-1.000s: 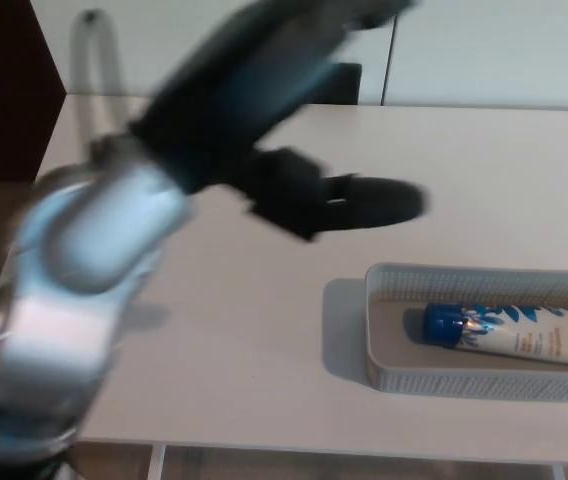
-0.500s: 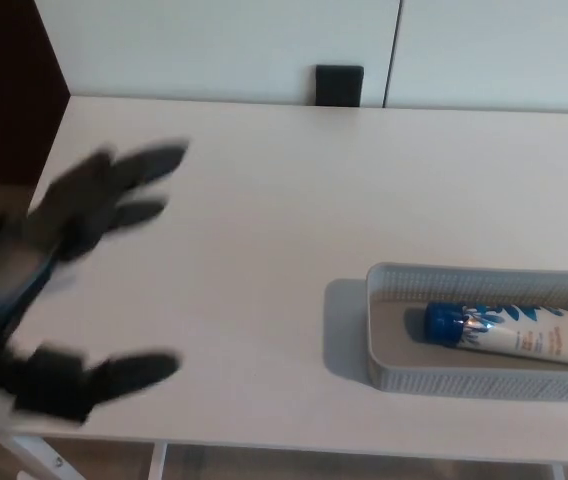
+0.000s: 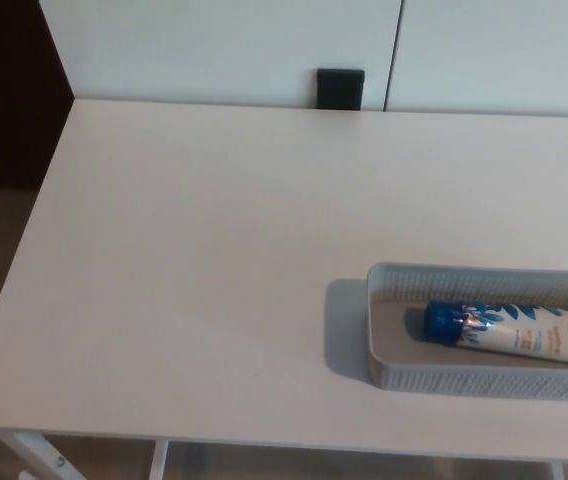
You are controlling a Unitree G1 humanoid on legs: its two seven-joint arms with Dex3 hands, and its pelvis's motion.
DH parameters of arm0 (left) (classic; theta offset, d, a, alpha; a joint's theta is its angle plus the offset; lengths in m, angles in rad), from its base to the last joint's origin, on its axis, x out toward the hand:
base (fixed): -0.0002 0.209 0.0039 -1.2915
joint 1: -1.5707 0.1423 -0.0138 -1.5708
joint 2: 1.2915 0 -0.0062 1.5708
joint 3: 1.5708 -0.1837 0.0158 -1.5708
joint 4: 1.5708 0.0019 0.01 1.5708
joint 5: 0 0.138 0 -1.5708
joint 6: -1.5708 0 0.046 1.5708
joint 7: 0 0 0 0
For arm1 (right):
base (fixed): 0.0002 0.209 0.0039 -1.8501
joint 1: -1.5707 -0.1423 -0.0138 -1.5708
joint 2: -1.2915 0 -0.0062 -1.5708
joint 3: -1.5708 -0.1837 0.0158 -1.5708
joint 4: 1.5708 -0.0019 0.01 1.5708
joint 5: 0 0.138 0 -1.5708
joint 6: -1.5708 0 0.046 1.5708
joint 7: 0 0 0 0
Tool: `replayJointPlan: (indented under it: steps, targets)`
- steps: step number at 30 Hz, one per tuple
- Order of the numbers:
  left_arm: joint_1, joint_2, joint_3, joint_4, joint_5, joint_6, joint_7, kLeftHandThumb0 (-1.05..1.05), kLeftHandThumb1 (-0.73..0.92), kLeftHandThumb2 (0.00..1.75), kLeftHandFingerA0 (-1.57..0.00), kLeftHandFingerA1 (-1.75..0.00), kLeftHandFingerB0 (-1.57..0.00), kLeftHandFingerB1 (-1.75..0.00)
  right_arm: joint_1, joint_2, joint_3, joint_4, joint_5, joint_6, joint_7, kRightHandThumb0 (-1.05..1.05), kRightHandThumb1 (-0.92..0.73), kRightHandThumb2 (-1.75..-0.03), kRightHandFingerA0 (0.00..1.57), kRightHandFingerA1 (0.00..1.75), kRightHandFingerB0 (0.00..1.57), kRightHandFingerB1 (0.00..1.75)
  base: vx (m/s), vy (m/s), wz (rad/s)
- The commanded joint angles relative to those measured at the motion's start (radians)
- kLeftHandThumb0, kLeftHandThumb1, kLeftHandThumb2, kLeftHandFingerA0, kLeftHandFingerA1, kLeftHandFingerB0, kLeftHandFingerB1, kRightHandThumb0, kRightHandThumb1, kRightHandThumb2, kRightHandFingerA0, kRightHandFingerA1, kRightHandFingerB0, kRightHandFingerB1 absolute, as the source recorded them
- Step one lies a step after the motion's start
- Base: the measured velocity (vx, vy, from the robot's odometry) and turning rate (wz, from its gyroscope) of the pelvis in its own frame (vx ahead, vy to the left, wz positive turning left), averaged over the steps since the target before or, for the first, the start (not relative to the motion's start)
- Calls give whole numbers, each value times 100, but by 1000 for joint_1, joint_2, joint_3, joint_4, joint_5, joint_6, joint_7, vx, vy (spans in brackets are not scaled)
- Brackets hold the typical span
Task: The robot walks towards a table in front, picks a shampoo with left hand and puts it in a small grey container
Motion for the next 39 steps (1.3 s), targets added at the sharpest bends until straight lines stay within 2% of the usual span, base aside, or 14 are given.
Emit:
replayJointPlan:
  steps: [1,5,9,13,16,18,21,22,23,27,34,37,38,39]
  targets:
    - [62,131,0,615,104,-582,-23,-49,47,88,-87,-69,-70,-62,49,-47,5,10,-17,9,-13,-40,-70,-61,63,46,55,41,0,0,0]
    - [-5,171,-72,706,278,-606,243,-56,62,59,-93,-52,-81,-49,19,-51,9,8,-21,9,-4,-41,-69,-61,66,47,57,41,0,0,0]
    - [-136,236,-244,810,501,-488,558,-40,51,75,-56,-56,-41,-49,39,-32,4,4,-11,5,-3,-40,-69,-60,64,49,56,42,0,0,0]
    - [-256,237,-286,896,430,-420,488,-33,64,60,-49,-44,-36,-36,67,-39,4,5,-11,-8,-10,-39,-69,-61,61,47,55,41,0,0,0]
    - [-398,188,-239,1078,285,-377,467,-48,53,82,-55,-55,-32,-46,130,-40,8,10,-16,-21,-31,-40,-71,-61,63,46,55,40,0,0,0]
    - [-457,171,-232,1129,266,-326,508,-44,60,58,-68,-56,-36,-34,138,-39,-7,11,-2,-20,-30,-39,-71,-61,64,47,55,41,0,0,0]
    - [-528,157,-238,1206,266,-289,592,-47,62,58,-48,-44,-30,-34,150,-30,-26,15,14,-30,-46,-40,-69,-60,67,48,57,42,0,0,0]
    - [-567,143,-240,1264,260,-286,631,-48,67,60,-77,-75,-55,-63,151,-23,-32,13,19,-30,-52,-40,-69,-61,67,48,56,41,0,0,0]
    - [-574,134,-236,1289,251,-283,650,-50,67,60,-89,-71,-61,-53,158,-20,-32,11,20,-35,-52,-41,-70,-62,65,47,55,41,0,0,0]
    - [-568,114,-297,1383,292,-289,706,-58,71,62,-62,-50,-35,-35,187,-15,-36,10,21,-48,-43,-44,-71,-62,64,50,55,41,0,0,0]
    - [-528,145,-375,1435,318,-382,693,-60,75,63,-68,-52,-40,-35,238,-18,-49,2,24,-64,-47,-42,-70,-62,65,48,53,41,0,0,0]
    - [-529,169,-428,1460,333,-361,662,-64,78,64,-54,-49,-28,-31,253,-20,-46,-13,16,-73,-41,-43,-71,-62,63,48,53,41,0,0,0]
    - [-516,174,-449,1467,338,-361,663,-69,63,94,-41,-54,-18,-43,275,-23,-43,-15,11,-77,-44,-43,-70,-62,63,47,53,40,0,0,0]
    - [-509,179,-472,1471,347,-372,648,-69,67,93,-23,-47,-13,-41,285,-25,-45,-12,11,-83,-42,-42,-70,-61,63,47,54,41,0,0,0]
